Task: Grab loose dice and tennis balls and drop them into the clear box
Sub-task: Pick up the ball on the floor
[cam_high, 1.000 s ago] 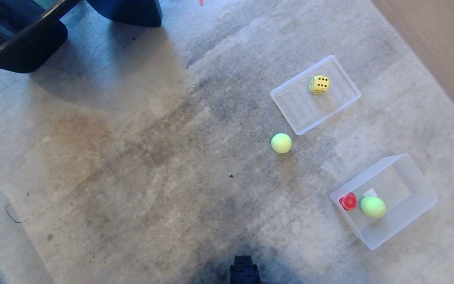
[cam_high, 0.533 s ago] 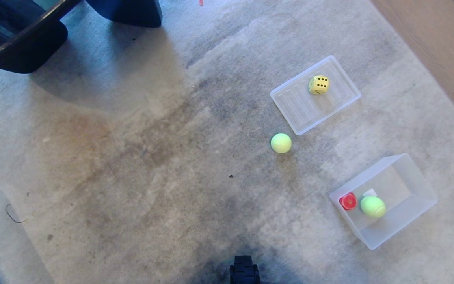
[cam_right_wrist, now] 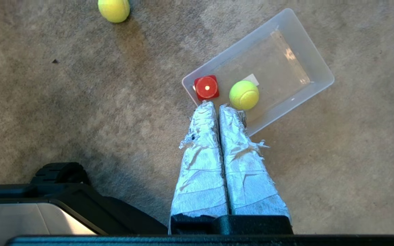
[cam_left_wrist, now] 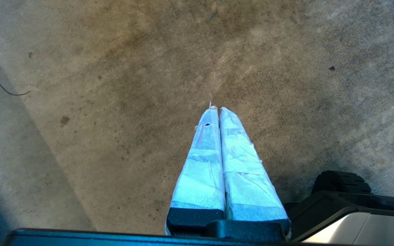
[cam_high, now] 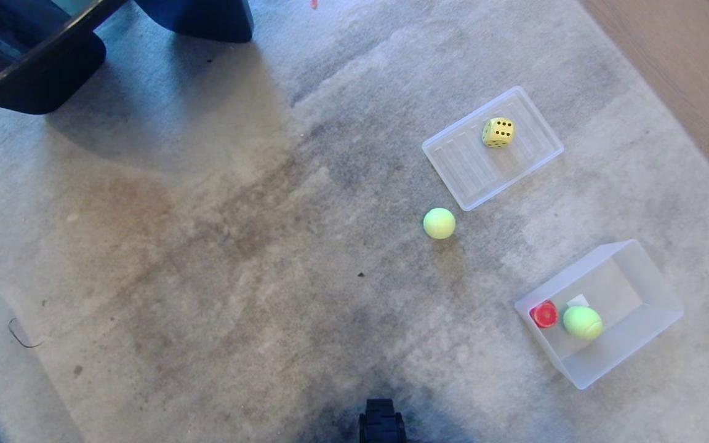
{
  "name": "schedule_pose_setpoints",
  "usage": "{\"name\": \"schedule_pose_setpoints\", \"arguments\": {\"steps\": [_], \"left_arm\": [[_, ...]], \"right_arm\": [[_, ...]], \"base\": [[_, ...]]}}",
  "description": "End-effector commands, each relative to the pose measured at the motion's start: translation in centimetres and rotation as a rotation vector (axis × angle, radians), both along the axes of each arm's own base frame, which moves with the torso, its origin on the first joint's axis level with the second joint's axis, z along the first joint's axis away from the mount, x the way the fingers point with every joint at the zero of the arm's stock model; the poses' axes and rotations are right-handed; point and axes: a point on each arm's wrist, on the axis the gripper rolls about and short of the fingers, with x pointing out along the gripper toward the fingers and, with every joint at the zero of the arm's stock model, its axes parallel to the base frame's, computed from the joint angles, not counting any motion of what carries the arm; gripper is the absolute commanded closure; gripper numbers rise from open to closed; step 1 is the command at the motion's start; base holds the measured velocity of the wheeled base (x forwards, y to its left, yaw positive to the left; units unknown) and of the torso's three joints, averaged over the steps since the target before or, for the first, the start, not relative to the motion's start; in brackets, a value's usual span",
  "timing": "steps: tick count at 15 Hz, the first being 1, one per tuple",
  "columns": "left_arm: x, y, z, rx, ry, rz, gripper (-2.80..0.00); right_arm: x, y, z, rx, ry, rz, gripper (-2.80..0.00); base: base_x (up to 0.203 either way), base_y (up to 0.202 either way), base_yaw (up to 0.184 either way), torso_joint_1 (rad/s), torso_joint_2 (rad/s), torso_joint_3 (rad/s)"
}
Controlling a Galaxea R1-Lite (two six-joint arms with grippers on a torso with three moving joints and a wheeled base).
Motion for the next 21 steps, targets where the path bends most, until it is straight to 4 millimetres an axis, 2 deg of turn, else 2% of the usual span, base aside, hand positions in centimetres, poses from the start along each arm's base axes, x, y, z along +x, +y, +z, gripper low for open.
{"name": "schedule_pose_setpoints", "arguments": {"steps": [1,13,16,21], "left_arm": [[0.0,0.0,0.0,-0.001,0.0,0.001,0.0],[0.0,0.01,0.0,-0.01,0.0,0.006,0.0],[0.0,0.01,0.0,-0.011,0.0,0.007,0.0],[0.0,0.01,0.01,-0.015,-0.002,0.007,0.0]], "right_arm": [[0.17,0.0,-0.57,0.002,0.018,-0.001,0.0],[0.17,0.0,-0.63,-0.013,0.029,0.002,0.0],[0.15,0.0,-0.67,-0.013,0.038,0.002,0.0],[0.16,0.0,-0.65,-0.011,0.029,-0.001,0.0]], "base": [[0.0,0.0,0.0,0.0,0.0,0.0],[0.0,0.0,0.0,0.0,0.0,0.0],[0.0,0.0,0.0,0.036,-0.24,-0.189],[0.002,-0.009,0.158,0.073,-0.21,-0.154]]}}
